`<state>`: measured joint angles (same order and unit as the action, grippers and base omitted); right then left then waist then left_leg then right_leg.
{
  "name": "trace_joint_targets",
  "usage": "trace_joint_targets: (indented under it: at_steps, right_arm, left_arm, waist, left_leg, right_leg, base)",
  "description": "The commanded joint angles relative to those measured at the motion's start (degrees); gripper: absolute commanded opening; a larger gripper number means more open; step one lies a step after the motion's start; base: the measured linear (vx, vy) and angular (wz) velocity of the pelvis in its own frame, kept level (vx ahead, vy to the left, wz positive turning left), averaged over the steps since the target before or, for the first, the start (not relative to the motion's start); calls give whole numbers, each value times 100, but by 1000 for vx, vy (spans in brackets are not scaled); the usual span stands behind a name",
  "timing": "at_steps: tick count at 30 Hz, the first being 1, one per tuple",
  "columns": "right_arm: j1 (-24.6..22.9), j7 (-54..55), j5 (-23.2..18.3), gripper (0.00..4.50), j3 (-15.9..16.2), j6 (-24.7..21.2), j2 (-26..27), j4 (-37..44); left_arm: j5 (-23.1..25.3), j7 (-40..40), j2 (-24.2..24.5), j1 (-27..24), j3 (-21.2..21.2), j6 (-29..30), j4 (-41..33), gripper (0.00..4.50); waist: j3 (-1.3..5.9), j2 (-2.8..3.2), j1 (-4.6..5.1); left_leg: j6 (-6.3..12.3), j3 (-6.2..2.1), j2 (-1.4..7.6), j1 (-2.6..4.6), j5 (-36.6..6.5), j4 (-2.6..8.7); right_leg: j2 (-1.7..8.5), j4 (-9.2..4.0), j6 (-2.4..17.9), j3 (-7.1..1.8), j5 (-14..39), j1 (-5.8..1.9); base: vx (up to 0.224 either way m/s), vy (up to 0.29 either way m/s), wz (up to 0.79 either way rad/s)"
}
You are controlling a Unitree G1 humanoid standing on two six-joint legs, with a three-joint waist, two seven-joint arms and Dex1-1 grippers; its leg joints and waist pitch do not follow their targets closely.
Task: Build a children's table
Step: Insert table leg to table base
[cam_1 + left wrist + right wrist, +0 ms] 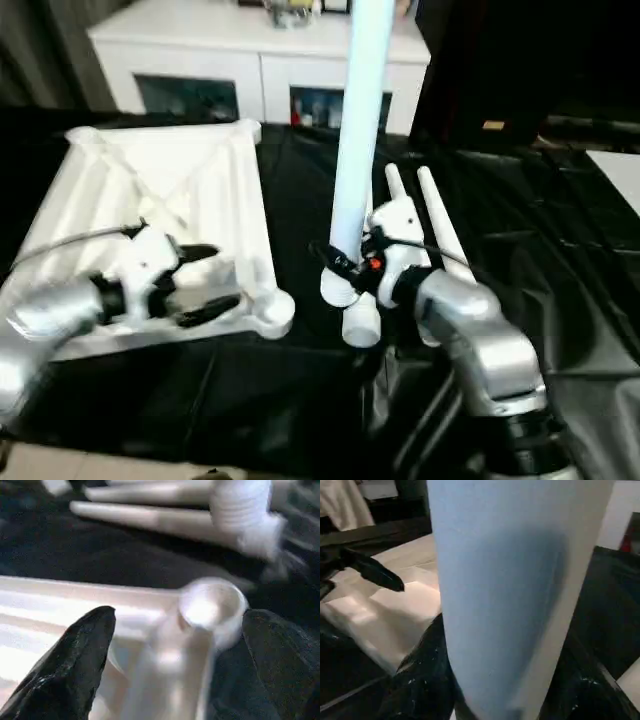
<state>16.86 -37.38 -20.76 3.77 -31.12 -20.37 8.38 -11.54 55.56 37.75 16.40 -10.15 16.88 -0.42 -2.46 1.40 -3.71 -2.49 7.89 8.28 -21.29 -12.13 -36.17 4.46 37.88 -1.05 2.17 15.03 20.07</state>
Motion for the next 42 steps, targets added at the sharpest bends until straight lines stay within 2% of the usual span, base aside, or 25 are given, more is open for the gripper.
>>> trace_joint_targets:
  at_steps: [1, 3, 4, 6, 7, 8, 9, 11, 12, 14, 15, 16, 17, 18, 19, 20, 21, 23, 26, 28, 31, 35, 38, 39, 42]
  right_arm:
    - [90, -99, -99, 185, -59, -69, -45, 114]
    - [77, -129, -108, 185, -46, -68, -53, 148]
    - [75, -132, -123, 185, -50, -73, -53, 156]
    - [71, -137, -141, 185, -52, -76, -59, 164]
    - [83, -128, -153, 185, -50, -83, -52, 159]
    - [86, -124, -156, 185, -50, -84, -48, 158]
    - [86, -113, -176, 185, -43, -90, -32, 158]
    - [91, -118, -175, 185, -3, -102, -10, 158]
    - [90, -126, -178, 185, 9, -112, -1, 161]
    - [78, -141, -170, 185, 56, -123, 32, 157]
    - [77, -144, -166, 185, 66, -123, 36, 154]
    - [77, -144, -166, 185, 66, -123, 36, 154]
    - [81, -149, -168, 185, 81, -124, 42, 144]
    - [84, -153, -170, 185, 100, -125, 46, 140]
    - [100, -159, -176, 185, 133, -123, 56, 120]
    - [110, -154, -182, 185, 154, -122, 61, 109]
    - [124, -150, -193, 185, 175, -128, 69, 100]
    - [135, -158, -198, 185, 192, -141, 76, 98]
    - [166, -174, -191, 185, 219, -136, 96, 66]
    - [184, -175, -187, 185, 232, -123, 114, 42]
    - [214, -180, -199, 185, 245, -98, 175, -9]
    - [240, -180, -214, 185, 285, -86, 263, -71]
    - [261, -139, -229, 185, 273, -63, 354, -146]
    - [282, -95, -223, 185, 278, -39, 429, -201]
    - [299, -79, -227, 185, 278, -30, 489, -238]
  left_arm:
    - [156, 340, 115, 213, -180, -231, 424, 421]
    - [152, 557, 181, 278, -209, -261, 585, 413]
    - [119, 663, 208, 303, -224, -222, 631, 410]
    - [94, 751, 228, 324, -235, -205, 673, 410]
    - [130, 861, 271, 367, -294, -212, 758, 383]
    - [147, 882, 279, 379, -311, -226, 786, 374]
    - [182, 933, 268, 424, -348, -318, 929, 371]
    - [253, 991, 221, 479, -411, -486, 1190, 368]
    - [275, 1040, 217, 497, -444, -533, 1276, 334]
    - [329, 1132, 195, 552, -502, -624, 1463, 329]
    - [342, 1141, 188, 565, -508, -644, 1501, 333]
    - [342, 1141, 188, 565, -508, -644, 1501, 314]
    - [390, 1174, 195, 589, -537, -663, 1568, 314]
    - [458, 1190, 203, 619, -569, -731, 1653, 294]
    - [501, 1263, 211, 651, -608, -751, 1779, 283]
    - [527, 1305, 217, 666, -627, -792, 1867, 284]
    - [535, 1347, 231, 671, -635, -837, 1973, 278]
    - [533, 1379, 242, 673, -618, -890, 2080, 262]
    - [500, 1457, 257, 659, -565, -901, 2190, 244]
    - [461, 1486, 264, 641, -527, -867, 2208, 216]
    - [414, 1526, 260, 641, -451, -911, 2303, 192]
    - [412, 1584, 298, 618, -385, -1051, 2442, 153]
    - [407, 1557, 295, 586, -344, -1108, 2477, 131]
    - [385, 1551, 285, 570, -311, -1126, 2512, 110]
    - [392, 1552, 280, 565, -294, -1155, 2548, 92]
  waist:
    - [173, 41, -7]
    - [206, 49, -15]
    - [237, 46, -11]
    - [253, 58, -4]
    - [253, 78, -2]
    - [256, 77, -2]
    - [265, 41, 8]
    - [283, 56, -7]
    - [288, 39, -4]
    - [315, 51, -7]
    - [340, 63, -7]
    - [354, 58, 0]
    - [397, 53, -5]
    - [424, 23, -16]
    - [427, 24, -20]
    - [418, 30, -28]
    - [401, 5, -36]
    - [370, 17, -37]
    - [329, 18, -39]
    - [308, 12, -38]
    - [299, 7, -53]
    - [310, 22, -88]
    - [326, 39, -123]
    - [330, 29, -130]
    - [333, 32, -143]
  left_leg:
    - [-452, -166, 375, 152, -2469, 639]
    - [-461, -160, 388, 166, -2331, 657]
    - [-431, -153, 403, 134, -2068, 676]
    - [-374, -136, 417, 124, -1845, 689]
    - [-357, -122, 404, 122, -1823, 679]
    - [-347, -111, 402, 126, -1807, 674]
    - [-299, -93, 401, 104, -1654, 662]
    - [-246, -80, 399, 106, -1479, 645]
    - [-234, -72, 404, 101, -1414, 642]
    - [-178, -74, 411, 75, -1126, 636]
    - [-148, -67, 413, 71, -967, 615]
    - [-123, -61, 409, 68, -856, 603]
    - [-29, -52, 399, 54, -494, 555]
    - [116, -30, 384, 51, -171, 513]
    - [261, -20, 371, 24, 21, 484]
    - [298, -14, 370, 21, 9, 493]
    - [337, -7, 384, 24, -142, 500]
    - [272, -9, 410, 32, -470, 537]
    - [76, -3, 439, 57, -913, 589]
    - [-82, 5, 449, 74, -1224, 622]
    - [-173, 19, 454, 84, -1356, 636]
    - [-211, 45, 463, 92, -1273, 636]
    - [-241, 54, 466, 92, -1193, 631]
    - [-240, 58, 460, 82, -1162, 630]
    - [-234, 70, 459, 96, -1116, 628]
  right_leg:
    - [463, -687, 913, -287, 2383, -16]
    - [475, -696, 857, -296, 2361, -22]
    - [458, -658, 925, -280, 1966, -54]
    - [425, -613, 1068, -251, 1465, -57]
    - [421, -607, 1126, -250, 1374, -47]
    - [420, -614, 1146, -254, 1339, -39]
    - [417, -599, 1206, -254, 1158, -55]
    - [416, -589, 1244, -252, 950, -52]
    - [410, -573, 1267, -252, 828, -59]
    - [403, -520, 1340, -232, 361, -89]
    - [394, -480, 1393, -226, -44, -91]
    - [382, -462, 1417, -221, -269, -98]
    - [379, -413, 1480, -212, -848, -117]
    - [353, -381, 1536, -199, -1363, -98]
    - [357, -351, 1576, -197, -1653, -103]
    - [357, -361, 1584, -192, -1629, -95]
    - [375, -375, 1611, -194, -1448, -85]
    - [390, -407, 1620, -194, -994, -76]
    - [400, -451, 1579, -208, -321, -50]
    - [412, -482, 1521, -226, 108, -36]
    - [421, -507, 1435, -239, 378, -10]
    - [410, -505, 1352, -242, 275, 13]
    - [405, -478, 1372, -236, 32, 14]
    - [406, -474, 1380, -235, -38, 5]
    - [397, -469, 1372, -234, -136, 15]
  base:
    - [-65, -13, -4]
    - [-51, -13, -5]
    - [0, 0, 0]
    - [0, 0, 0]
    - [0, 0, 0]
    - [0, 0, 0]
    - [0, 0, 0]
    - [0, 0, 0]
    - [0, 0, 0]
    - [0, 0, 0]
    - [0, 0, 0]
    - [0, 0, 0]
    - [0, 0, 0]
    - [0, 0, 0]
    - [0, 0, 0]
    - [0, 0, 0]
    - [0, 0, 0]
    - [0, 0, 0]
    - [0, 0, 0]
    - [0, 0, 0]
    - [0, 0, 0]
    - [0, 0, 0]
    - [0, 0, 0]
    - [0, 0, 0]
    - [0, 0, 0]
